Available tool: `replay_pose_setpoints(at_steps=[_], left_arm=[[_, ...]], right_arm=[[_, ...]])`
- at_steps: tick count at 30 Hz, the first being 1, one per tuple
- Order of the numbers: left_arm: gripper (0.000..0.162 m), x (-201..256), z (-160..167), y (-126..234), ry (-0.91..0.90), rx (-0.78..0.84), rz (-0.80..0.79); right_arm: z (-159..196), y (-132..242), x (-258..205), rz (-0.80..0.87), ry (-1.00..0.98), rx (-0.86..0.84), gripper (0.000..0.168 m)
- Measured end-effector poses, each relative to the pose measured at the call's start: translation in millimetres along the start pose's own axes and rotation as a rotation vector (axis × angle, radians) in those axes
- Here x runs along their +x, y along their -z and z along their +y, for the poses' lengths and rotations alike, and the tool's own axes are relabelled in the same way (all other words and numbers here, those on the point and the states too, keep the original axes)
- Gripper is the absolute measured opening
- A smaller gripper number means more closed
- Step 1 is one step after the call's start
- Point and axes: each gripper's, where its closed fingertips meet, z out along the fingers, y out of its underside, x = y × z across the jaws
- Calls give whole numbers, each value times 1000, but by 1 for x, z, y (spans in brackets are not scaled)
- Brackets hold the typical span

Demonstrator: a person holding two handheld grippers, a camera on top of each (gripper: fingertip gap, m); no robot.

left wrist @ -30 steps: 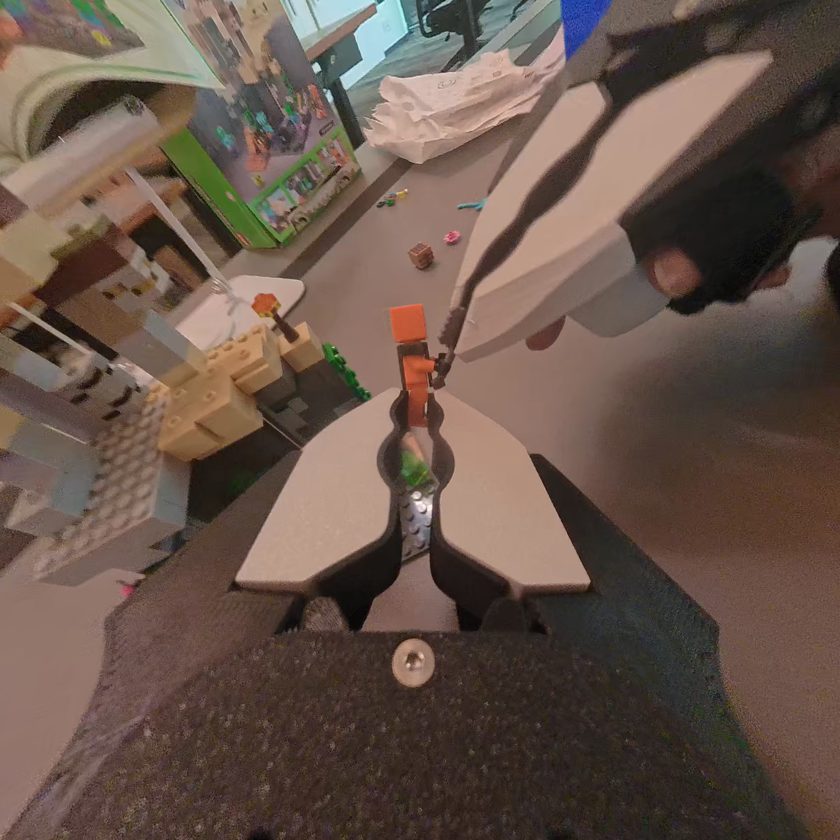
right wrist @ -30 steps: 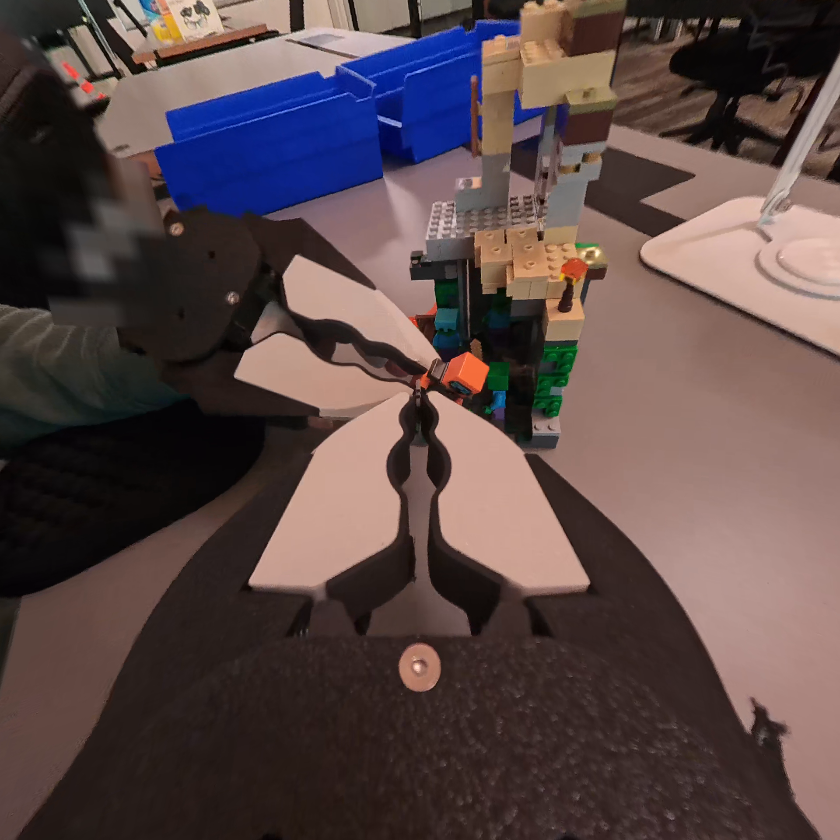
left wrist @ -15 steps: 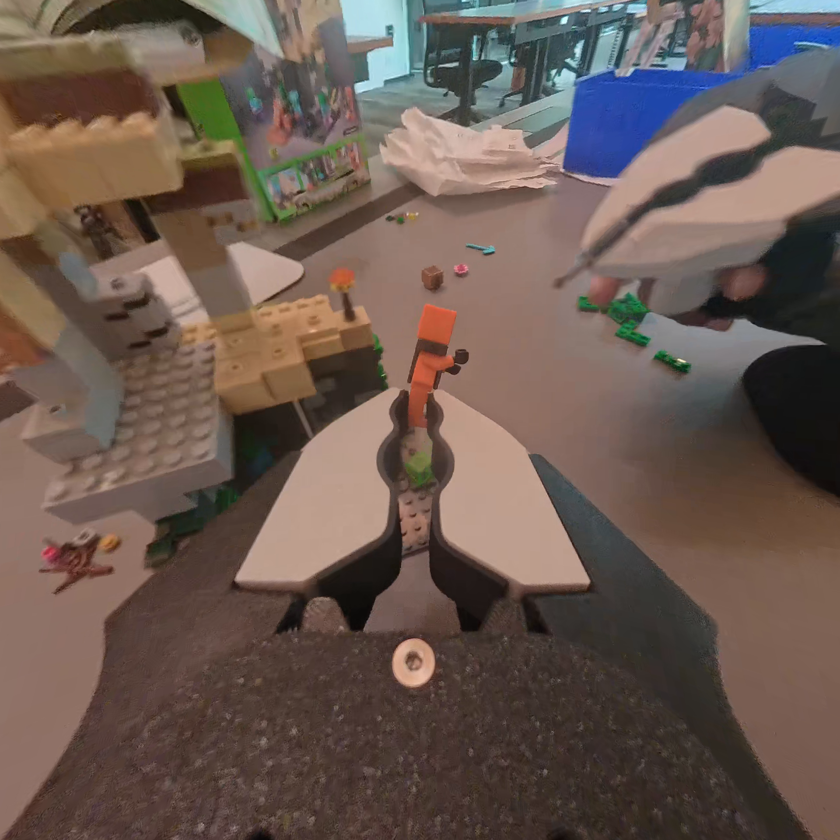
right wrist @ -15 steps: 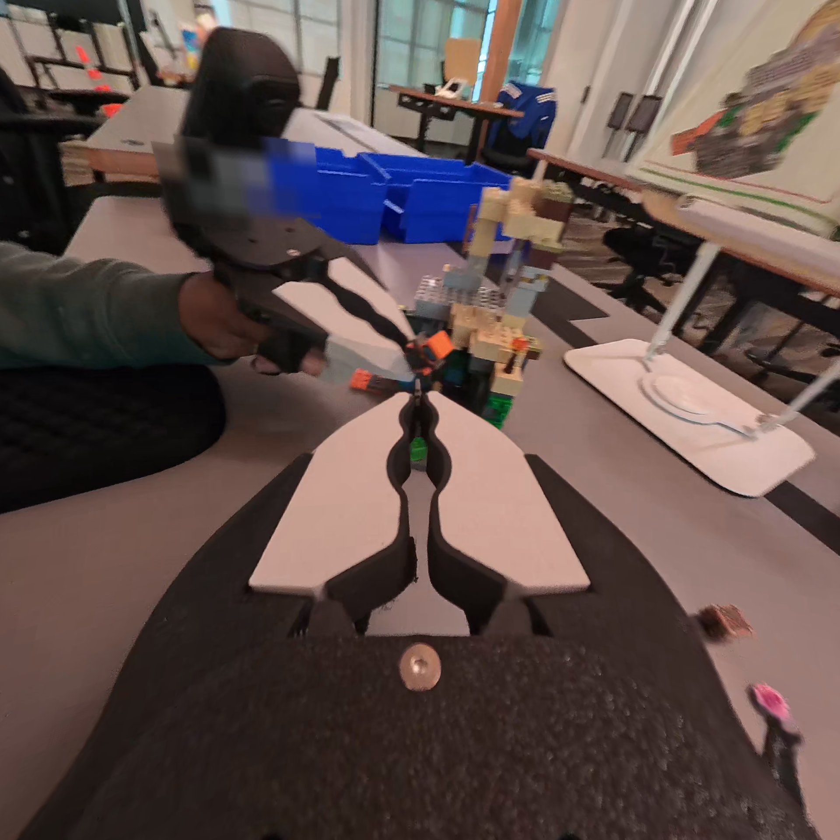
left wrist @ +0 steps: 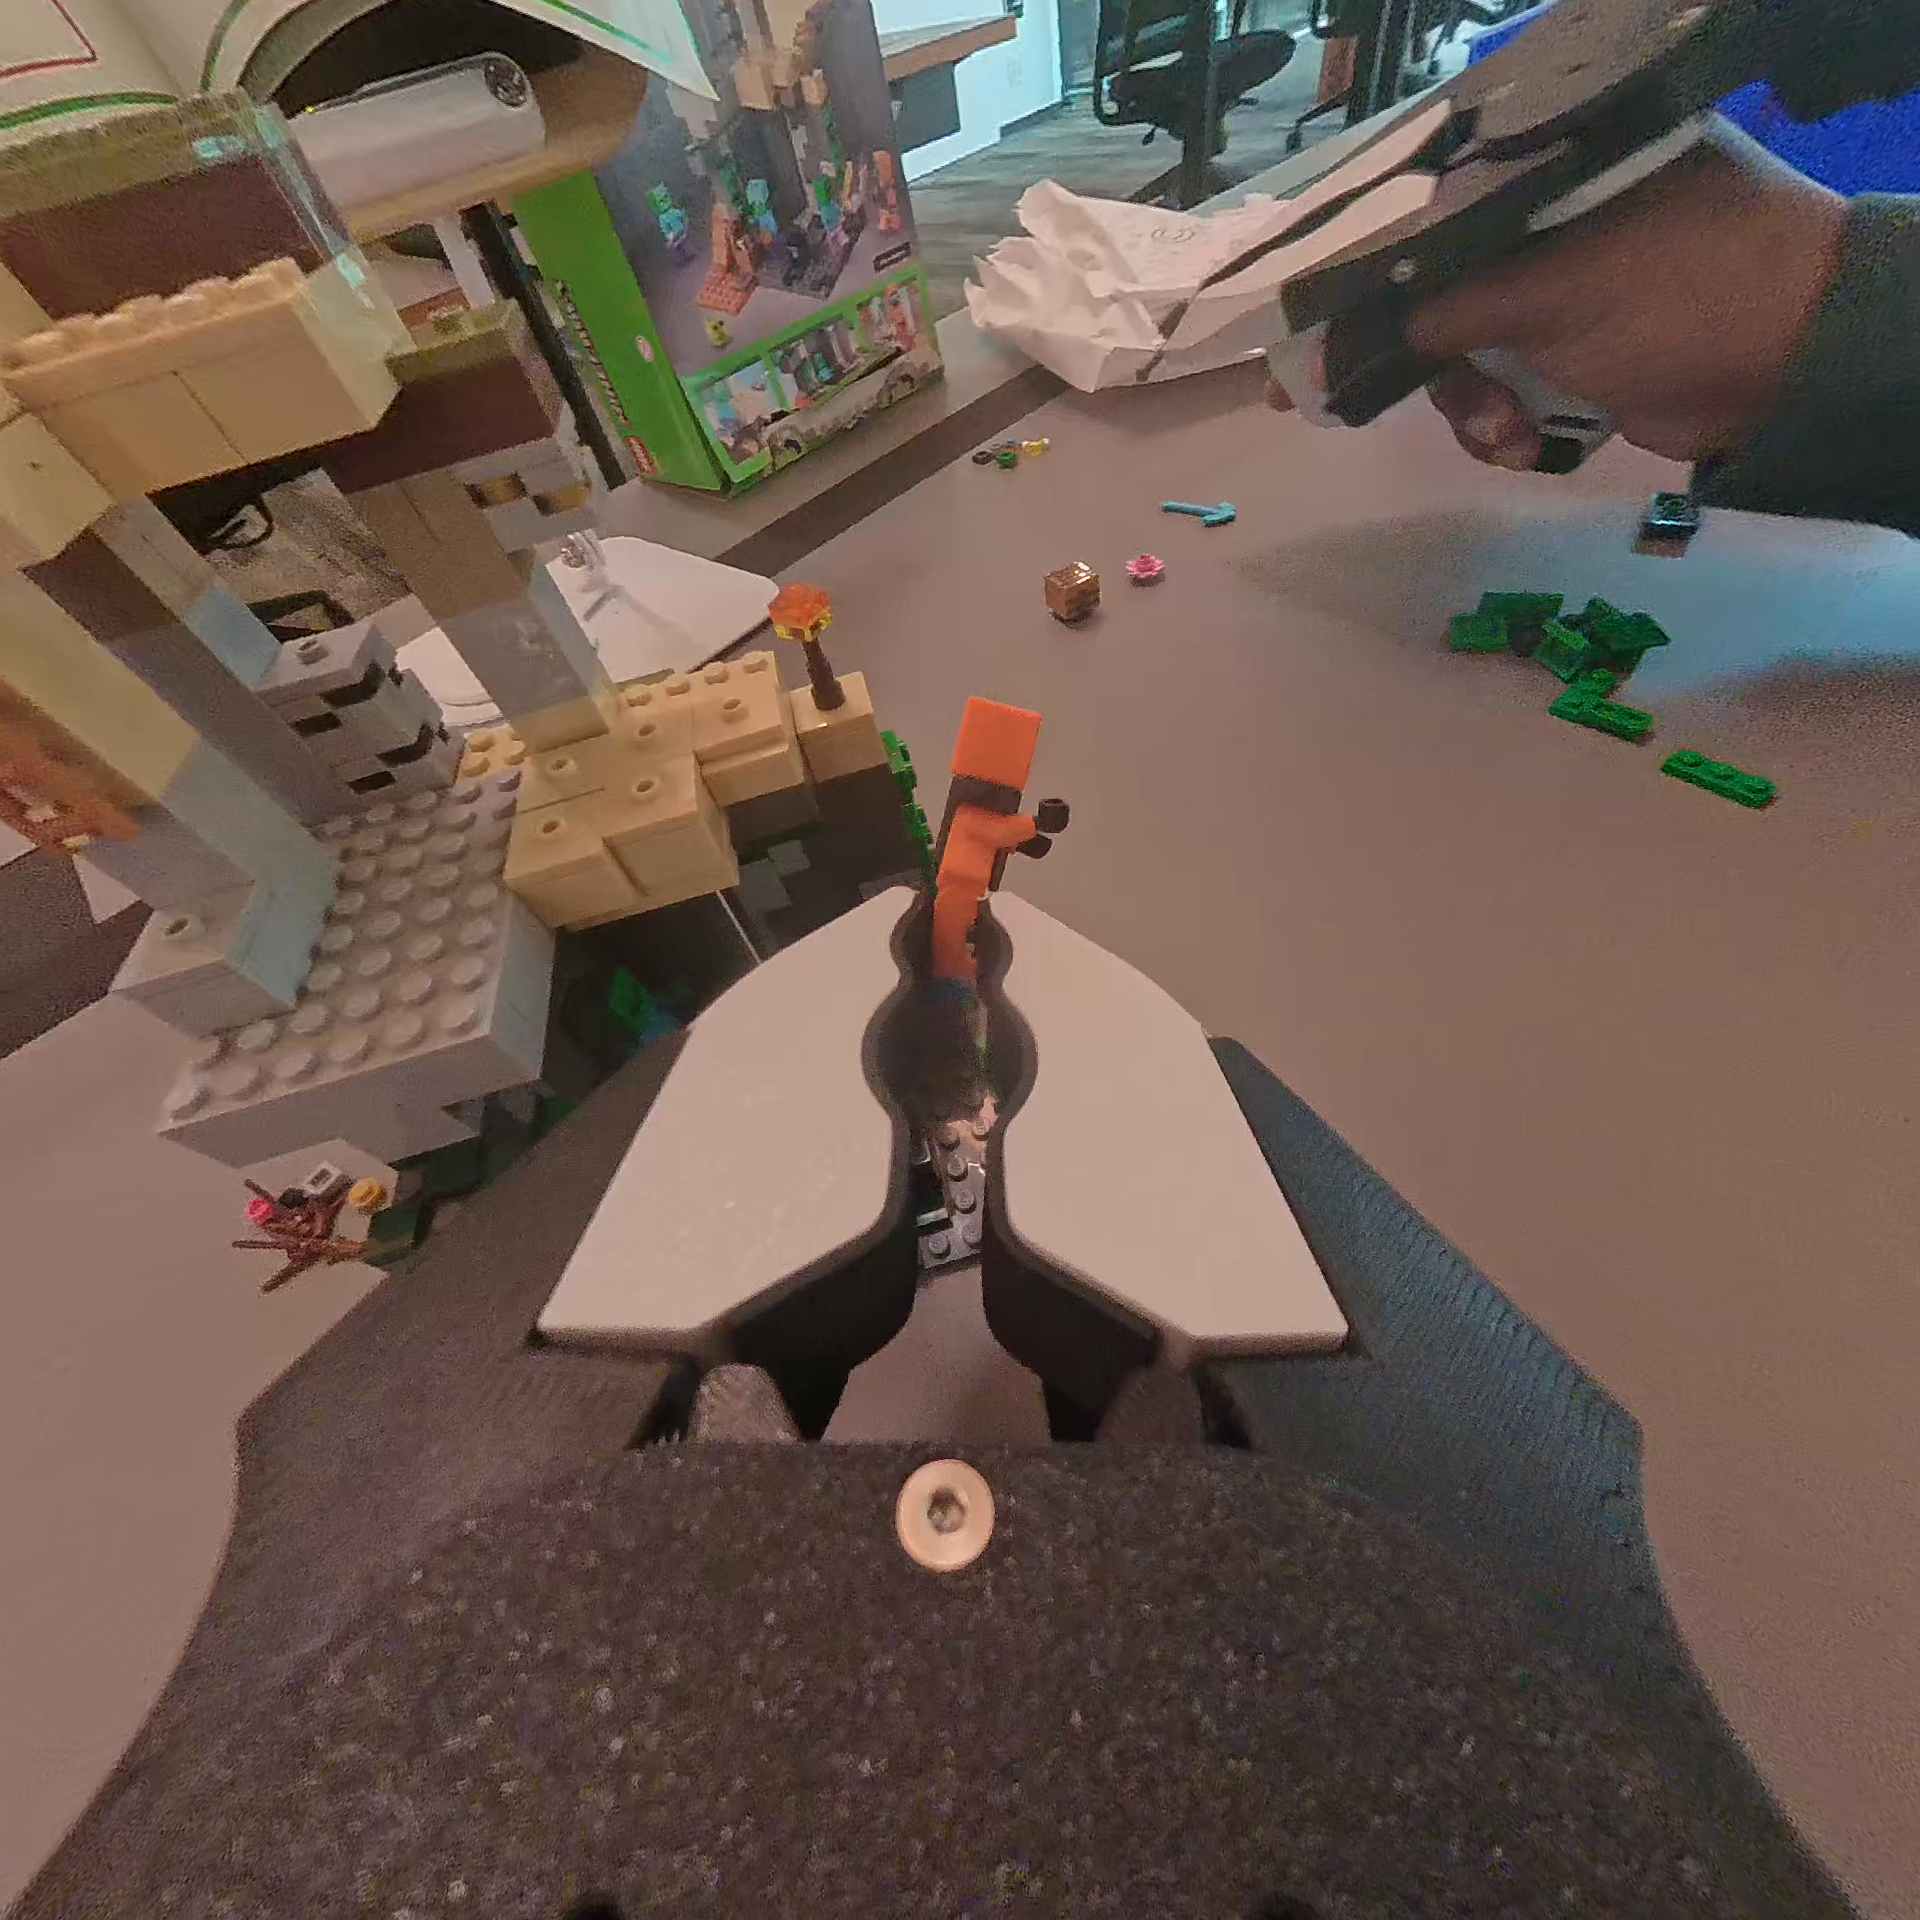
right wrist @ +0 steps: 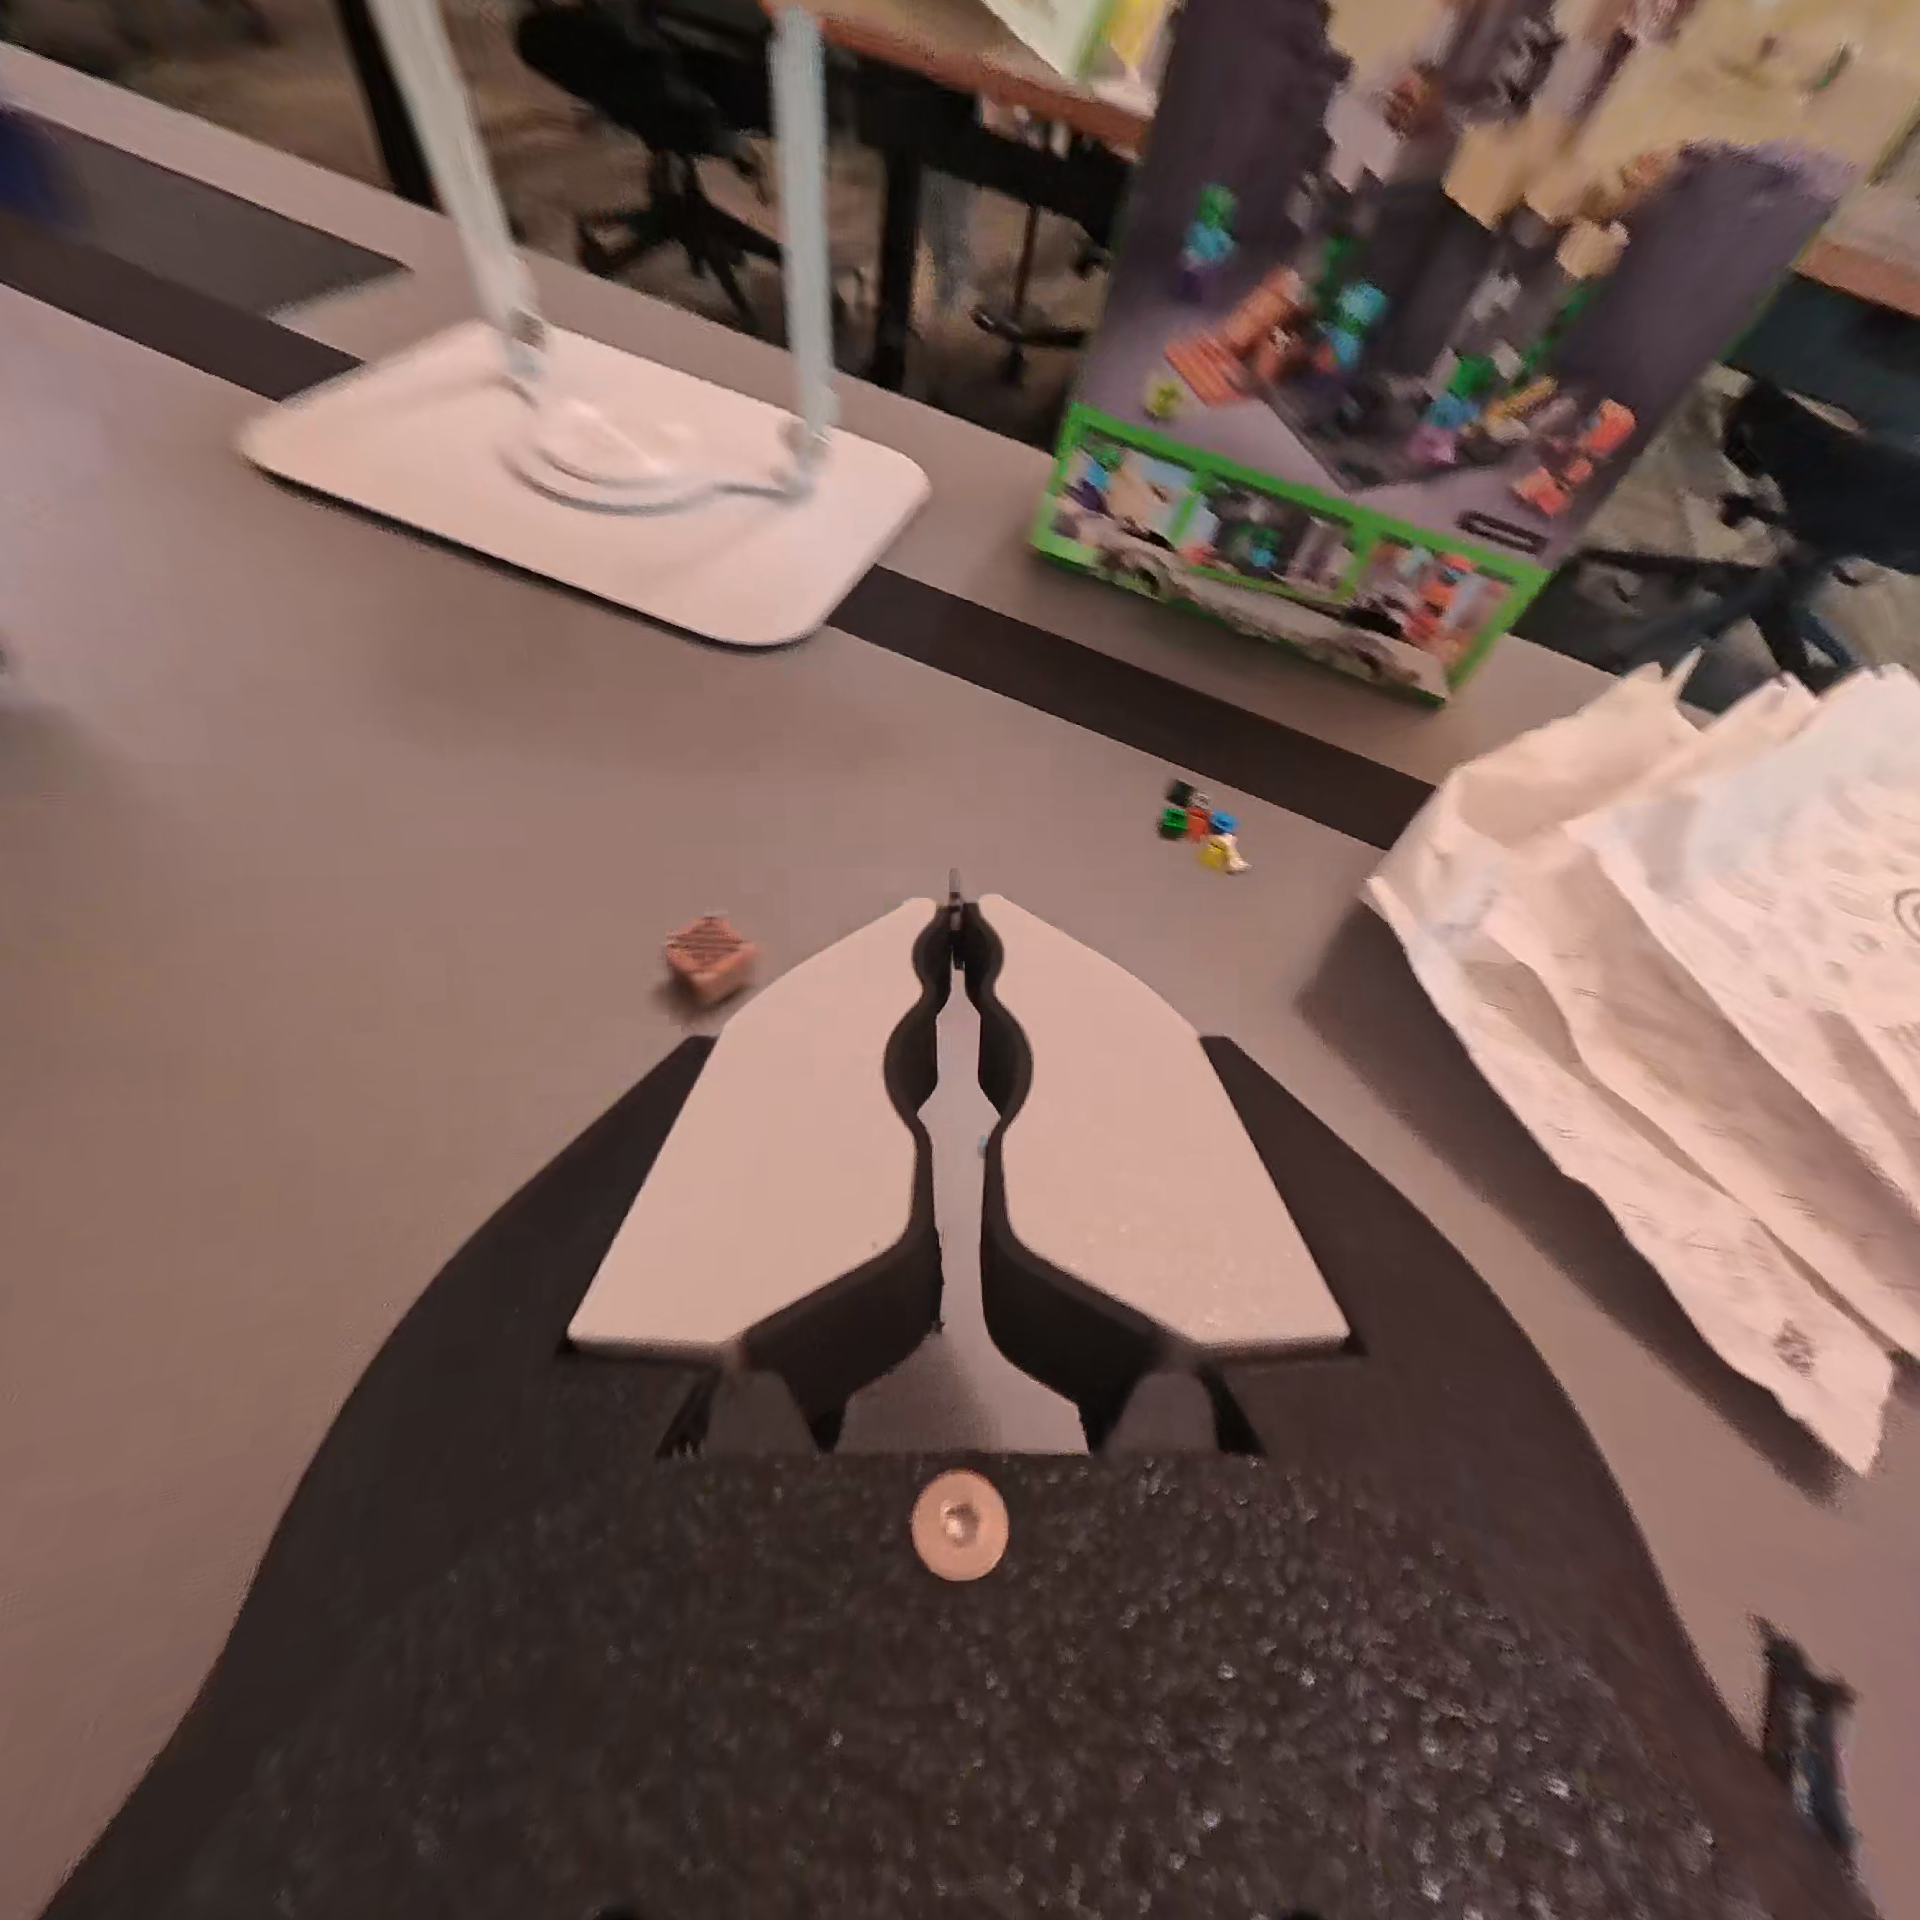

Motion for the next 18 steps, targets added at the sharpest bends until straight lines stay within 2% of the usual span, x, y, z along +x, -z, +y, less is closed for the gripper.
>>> replay_pose_setpoints(at_steps=[9,13,18], left_arm=[[8,-7,1,2,-14,-3,-44],[8,-7,2,2,-21,-3,-42],[8,-5,1,2,-22,1,-32]], right_arm=[[6,-70,41,105,23,-124,3],[8,-80,42,122,25,-139,17],[4,-74,37,113,22,-127,30]])
